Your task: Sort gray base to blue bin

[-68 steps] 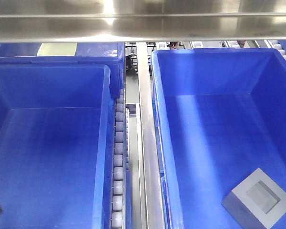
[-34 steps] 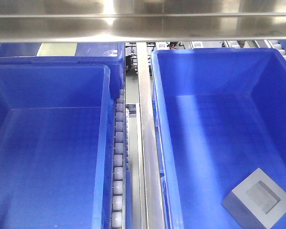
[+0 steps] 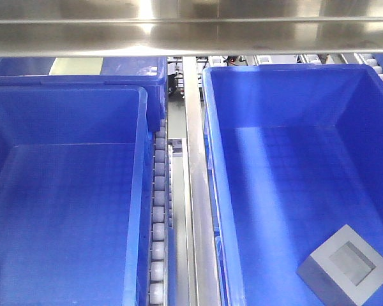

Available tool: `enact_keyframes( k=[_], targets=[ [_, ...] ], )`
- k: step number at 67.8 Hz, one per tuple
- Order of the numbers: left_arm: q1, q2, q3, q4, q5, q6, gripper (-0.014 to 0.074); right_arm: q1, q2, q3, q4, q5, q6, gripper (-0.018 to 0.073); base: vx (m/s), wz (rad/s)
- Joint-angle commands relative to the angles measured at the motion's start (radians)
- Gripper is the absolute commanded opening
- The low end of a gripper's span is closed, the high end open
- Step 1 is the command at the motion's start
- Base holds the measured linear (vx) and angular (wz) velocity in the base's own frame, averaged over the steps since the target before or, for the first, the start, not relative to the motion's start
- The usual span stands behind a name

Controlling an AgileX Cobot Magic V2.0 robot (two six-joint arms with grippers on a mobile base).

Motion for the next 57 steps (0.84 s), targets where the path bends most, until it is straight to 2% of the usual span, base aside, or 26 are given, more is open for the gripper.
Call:
enact_keyframes(
  k=[1,57],
  targets=[
    [0.0,-0.013,-0.02,-0.004,-0.081,-0.002,-0.0006,-0.005,0.018,0.006,-0.008,-0.042,-0.012,-0.0005,0.0,0.0],
    [0.0,-0.013,-0.021,-0.005,-0.082,-0.002,-0.0006,-0.005,0.018,0.006,-0.008,-0.042,-0.012,-0.0005,0.0,0.0]
  ],
)
